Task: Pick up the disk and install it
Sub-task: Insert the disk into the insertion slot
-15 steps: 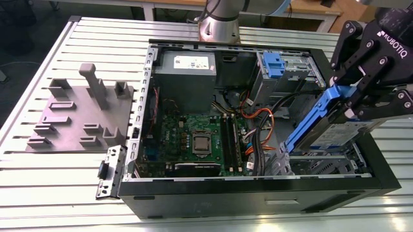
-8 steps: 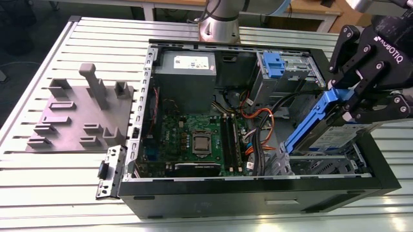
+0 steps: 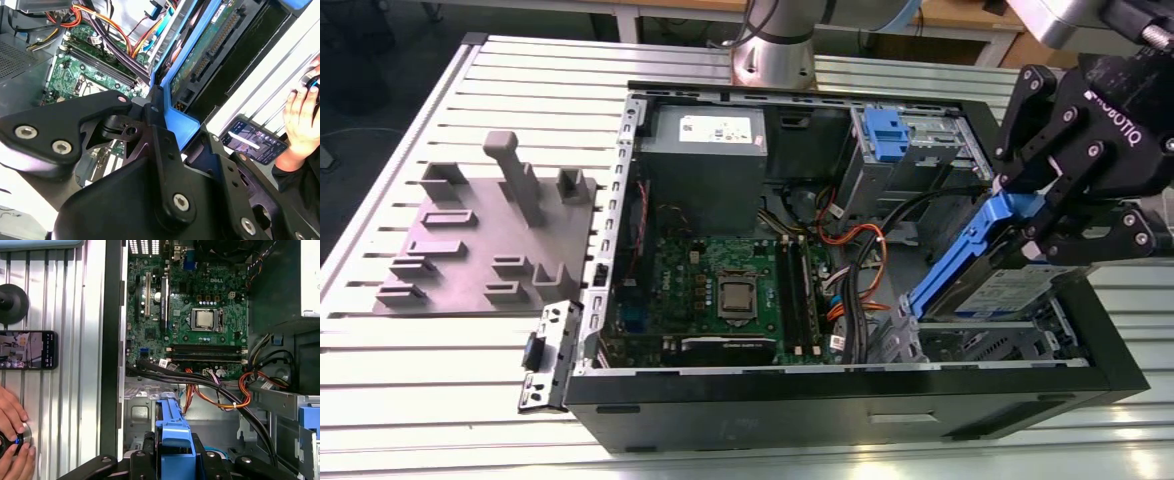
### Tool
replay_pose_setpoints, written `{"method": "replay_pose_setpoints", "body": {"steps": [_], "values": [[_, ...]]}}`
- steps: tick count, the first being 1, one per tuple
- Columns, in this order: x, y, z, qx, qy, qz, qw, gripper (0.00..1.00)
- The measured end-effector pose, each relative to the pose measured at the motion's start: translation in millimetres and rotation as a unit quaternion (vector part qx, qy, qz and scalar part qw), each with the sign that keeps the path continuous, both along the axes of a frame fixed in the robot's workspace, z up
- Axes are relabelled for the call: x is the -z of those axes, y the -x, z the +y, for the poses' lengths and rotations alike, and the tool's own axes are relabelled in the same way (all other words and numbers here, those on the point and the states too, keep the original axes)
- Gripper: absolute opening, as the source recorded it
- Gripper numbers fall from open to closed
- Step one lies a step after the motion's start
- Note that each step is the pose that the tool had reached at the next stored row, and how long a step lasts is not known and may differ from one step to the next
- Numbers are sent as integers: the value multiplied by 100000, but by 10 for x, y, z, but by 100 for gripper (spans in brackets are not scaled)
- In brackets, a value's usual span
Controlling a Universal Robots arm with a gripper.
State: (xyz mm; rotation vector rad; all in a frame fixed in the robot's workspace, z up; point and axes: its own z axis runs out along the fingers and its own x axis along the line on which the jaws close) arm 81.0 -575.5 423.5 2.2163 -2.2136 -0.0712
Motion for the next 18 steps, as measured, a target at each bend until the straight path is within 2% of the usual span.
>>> {"method": "replay_pose_setpoints", "body": {"steps": [13, 15, 16, 18], "values": [[6, 0, -1, -1, 6, -1, 100000, 37], [10, 0, 0, -1, -3, 0, 100000, 38], [15, 0, -1, -1, -4, -4, 100000, 44], [40, 0, -1, -3, -17, 0, 100000, 44]]}}
